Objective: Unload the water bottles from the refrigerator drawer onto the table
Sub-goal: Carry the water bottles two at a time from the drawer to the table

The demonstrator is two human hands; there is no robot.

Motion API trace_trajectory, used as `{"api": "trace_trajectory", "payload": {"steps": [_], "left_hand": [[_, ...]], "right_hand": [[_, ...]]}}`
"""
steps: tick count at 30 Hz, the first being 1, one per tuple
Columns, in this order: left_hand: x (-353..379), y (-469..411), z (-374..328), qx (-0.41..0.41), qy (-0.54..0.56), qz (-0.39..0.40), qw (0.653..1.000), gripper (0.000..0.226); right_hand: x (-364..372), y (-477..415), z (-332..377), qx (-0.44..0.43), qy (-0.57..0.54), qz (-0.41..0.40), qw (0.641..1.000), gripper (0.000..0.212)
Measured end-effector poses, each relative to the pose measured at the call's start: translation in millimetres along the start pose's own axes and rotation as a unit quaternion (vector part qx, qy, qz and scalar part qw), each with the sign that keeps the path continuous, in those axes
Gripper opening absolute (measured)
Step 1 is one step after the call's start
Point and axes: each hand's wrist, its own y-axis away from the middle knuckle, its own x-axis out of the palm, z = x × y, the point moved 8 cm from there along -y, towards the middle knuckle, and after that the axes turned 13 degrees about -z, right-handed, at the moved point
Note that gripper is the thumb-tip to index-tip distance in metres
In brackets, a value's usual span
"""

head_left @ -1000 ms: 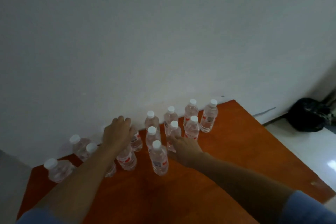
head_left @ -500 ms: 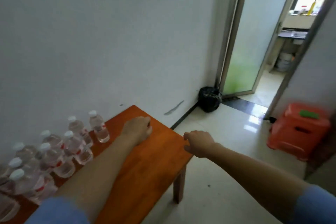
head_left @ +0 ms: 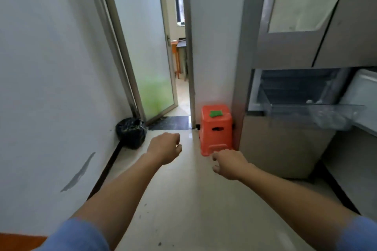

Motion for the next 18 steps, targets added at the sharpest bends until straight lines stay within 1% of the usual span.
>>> {"api": "trace_trajectory", "payload": {"steps": [3, 7, 10, 15, 18], "left_hand": [[29.7, -78.9, -64.7, 0.063, 0.027, 0.006, 0.998, 0.024], [64.9, -184.5, -147.7, 0.129, 0.094, 0.018, 0.987, 0.017], [88.5, -251.3, -208.9, 0.178, 0.095, 0.032, 0.979, 0.013], [136.6, -320.5, -308.7, 0.235, 0.114, 0.072, 0.963, 0.018], [164.5, -352.8, -364.8, 0.267, 0.117, 0.093, 0.952, 0.018]], "right_hand": [[-5.8, -27.6, -85.1, 0.061, 0.001, 0.003, 0.998, 0.035], [-22.0, -60.9, -199.5, 0.141, 0.013, 0.015, 0.990, 0.036], [-34.5, -72.7, -280.3, 0.203, 0.007, 0.001, 0.979, 0.036], [-37.9, -65.3, -396.6, 0.295, 0.008, -0.002, 0.956, 0.037], [-40.5, -64.9, -463.1, 0.329, 0.007, -0.013, 0.944, 0.037]]}}
